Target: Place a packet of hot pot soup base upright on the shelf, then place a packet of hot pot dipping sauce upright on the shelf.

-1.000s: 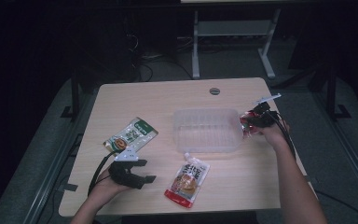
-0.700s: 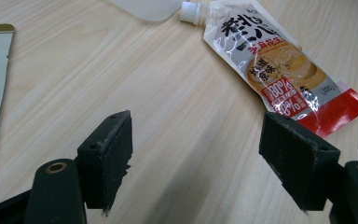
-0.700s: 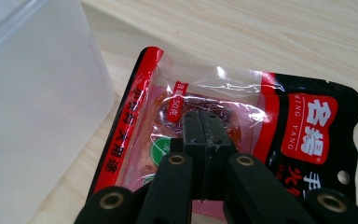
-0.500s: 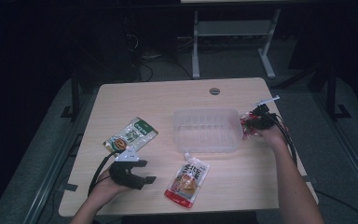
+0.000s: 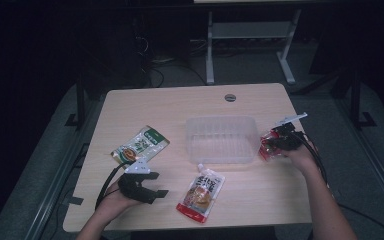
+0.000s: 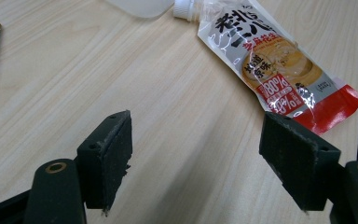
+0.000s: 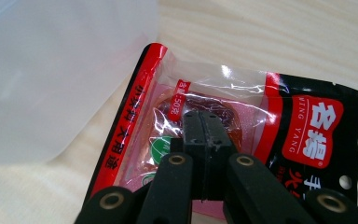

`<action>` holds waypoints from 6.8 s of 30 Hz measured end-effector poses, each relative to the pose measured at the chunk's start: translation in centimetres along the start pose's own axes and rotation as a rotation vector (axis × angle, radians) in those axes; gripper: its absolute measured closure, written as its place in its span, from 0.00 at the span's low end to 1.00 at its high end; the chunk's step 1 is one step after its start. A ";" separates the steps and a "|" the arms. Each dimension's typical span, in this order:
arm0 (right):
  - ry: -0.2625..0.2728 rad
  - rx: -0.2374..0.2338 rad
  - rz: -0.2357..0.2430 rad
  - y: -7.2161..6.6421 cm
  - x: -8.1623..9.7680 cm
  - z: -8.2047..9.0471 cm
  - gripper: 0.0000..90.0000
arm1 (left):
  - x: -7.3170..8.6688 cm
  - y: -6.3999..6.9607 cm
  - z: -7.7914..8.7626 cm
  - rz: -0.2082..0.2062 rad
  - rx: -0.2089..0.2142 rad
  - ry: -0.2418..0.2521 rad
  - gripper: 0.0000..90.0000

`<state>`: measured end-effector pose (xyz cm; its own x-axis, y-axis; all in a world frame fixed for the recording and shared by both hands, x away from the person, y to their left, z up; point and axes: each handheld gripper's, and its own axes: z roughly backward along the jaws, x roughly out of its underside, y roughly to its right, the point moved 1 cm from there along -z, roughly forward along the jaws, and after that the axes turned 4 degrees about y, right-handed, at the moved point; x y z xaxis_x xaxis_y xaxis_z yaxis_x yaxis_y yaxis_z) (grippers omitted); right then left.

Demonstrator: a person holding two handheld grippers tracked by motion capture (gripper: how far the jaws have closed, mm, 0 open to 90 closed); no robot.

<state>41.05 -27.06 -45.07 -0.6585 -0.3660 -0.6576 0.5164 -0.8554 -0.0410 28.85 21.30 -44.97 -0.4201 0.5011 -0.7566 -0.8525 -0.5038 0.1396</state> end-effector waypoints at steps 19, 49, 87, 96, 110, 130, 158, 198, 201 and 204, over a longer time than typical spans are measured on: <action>-0.035 -0.021 0.039 -3.4 3.9 3.6 1.00 | 0.0 0.0 0.3 -0.006 0.000 0.005 0.28; -0.050 -0.182 0.181 -11.1 6.1 5.4 1.00 | 0.0 0.1 0.1 -0.008 0.004 0.007 0.28; 0.005 -0.254 0.180 -12.4 2.7 3.2 0.91 | -1.6 1.5 -0.5 -0.006 0.056 0.046 0.36; 0.042 -0.181 0.097 -9.8 4.6 6.3 0.67 | -5.6 4.4 -4.4 -0.073 0.141 0.039 0.79; 0.074 -0.125 0.004 -6.4 8.3 8.6 0.49 | -10.1 6.7 -10.8 -0.155 0.227 0.010 1.00; 0.026 -0.140 -0.052 -4.8 9.4 8.2 0.39 | -12.5 8.8 -17.7 -0.232 0.246 -0.038 1.00; 0.044 -0.314 -0.140 -4.2 9.4 6.5 0.33 | -11.7 8.3 -19.4 -0.211 0.223 -0.107 1.00; 0.178 -0.532 -0.017 -5.8 7.9 7.6 0.91 | -11.6 8.1 -19.3 -0.198 0.224 -0.099 1.00; 0.184 -0.540 -0.018 -5.7 7.8 7.7 0.96 | -11.6 8.0 -19.3 -0.192 0.223 -0.095 1.00; 0.204 -0.556 -0.017 -5.8 7.8 7.9 1.00 | -11.6 7.9 -19.3 -0.191 0.220 -0.098 1.00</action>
<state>28.62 -27.82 -44.04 -0.5791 -0.2288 -0.7825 0.7524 -0.5195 -0.4049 32.98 -2.01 -47.42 -0.2646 0.6429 -0.7188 -0.9613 -0.2350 0.1436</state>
